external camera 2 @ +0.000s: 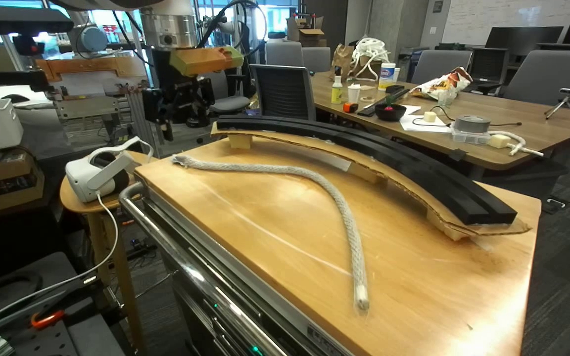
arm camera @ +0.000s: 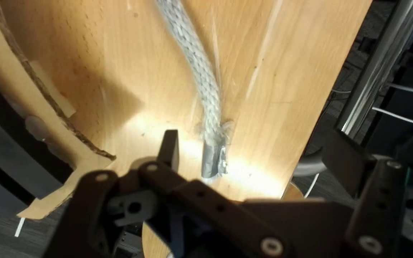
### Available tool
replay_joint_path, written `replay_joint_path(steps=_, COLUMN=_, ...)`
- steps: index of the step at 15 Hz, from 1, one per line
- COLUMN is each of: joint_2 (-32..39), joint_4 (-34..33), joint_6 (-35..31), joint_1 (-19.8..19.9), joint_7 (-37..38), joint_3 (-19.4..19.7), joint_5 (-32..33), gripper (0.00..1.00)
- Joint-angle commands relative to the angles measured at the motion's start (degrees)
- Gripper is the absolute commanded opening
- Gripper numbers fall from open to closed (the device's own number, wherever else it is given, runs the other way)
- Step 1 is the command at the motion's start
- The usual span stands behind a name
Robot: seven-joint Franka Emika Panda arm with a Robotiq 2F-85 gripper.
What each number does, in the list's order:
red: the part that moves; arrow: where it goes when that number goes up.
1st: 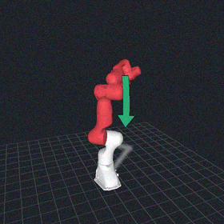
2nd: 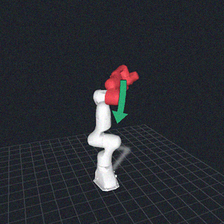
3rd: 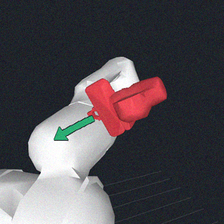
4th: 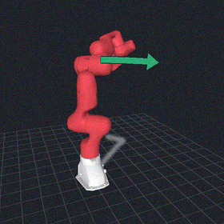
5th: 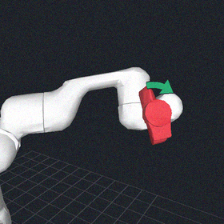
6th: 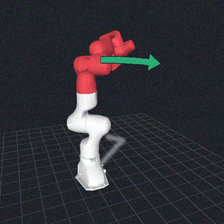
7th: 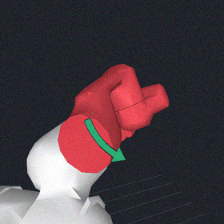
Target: Put the white rope on the black board
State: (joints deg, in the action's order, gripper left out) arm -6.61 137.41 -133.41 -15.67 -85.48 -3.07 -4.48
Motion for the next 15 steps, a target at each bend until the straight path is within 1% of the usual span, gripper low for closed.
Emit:
replay_joint_path(steps=1, joint_2=1.2, joint_4=0.9, joint_6=-0.4, joint_1=1.5, joint_7=-1.0, joint_3=-2.1, joint_5=0.8, gripper=1.0)
replay_joint_path(steps=4, joint_2=3.2, joint_4=1.0, joint_6=-1.9, joint_1=1.8, joint_7=-2.5, joint_3=-2.3, joint_5=-1.1, gripper=1.0)
replay_joint_path(steps=6, joint_2=4.7, joint_4=1.0, joint_6=-5.0, joint_1=2.3, joint_7=-1.0, joint_3=-2.5, joint_5=-2.1, gripper=1.0)
replay_joint_path(steps=8, joint_2=6.1, joint_4=1.1, joint_6=-7.9, joint_1=2.7, joint_7=0.2, joint_3=-2.9, joint_5=-1.6, gripper=1.0)
replay_joint_path(steps=9, joint_2=6.8, joint_4=1.1, joint_6=-8.9, joint_1=3.0, joint_7=0.7, joint_3=-3.1, joint_5=-1.2, gripper=0.98)
replay_joint_path(steps=11, joint_2=8.4, joint_4=1.0, joint_6=-10.9, joint_1=3.5, joint_7=1.7, joint_3=-3.4, joint_5=-0.3, gripper=0.92)
replay_joint_path(steps=12, joint_2=9.3, joint_4=0.9, joint_6=-11.7, joint_1=3.7, joint_7=2.5, joint_3=-3.6, joint_5=0.2, gripper=0.83)
replay_joint_path(steps=13, joint_2=10.3, joint_4=0.5, joint_6=-12.3, joint_1=3.9, joint_7=3.3, joint_3=-3.8, joint_5=0.8, gripper=0.76)
replay_joint_path(steps=14, joint_2=11.0, joint_4=0.5, joint_6=-13.0, joint_1=4.0, joint_7=3.9, joint_3=-4.0, joint_5=1.2, gripper=0.73)
replay_joint_path(steps=15, joint_2=11.6, joint_4=0.5, joint_6=-13.7, joint_1=4.1, joint_7=4.4, joint_3=-4.3, joint_5=1.5, gripper=0.59)
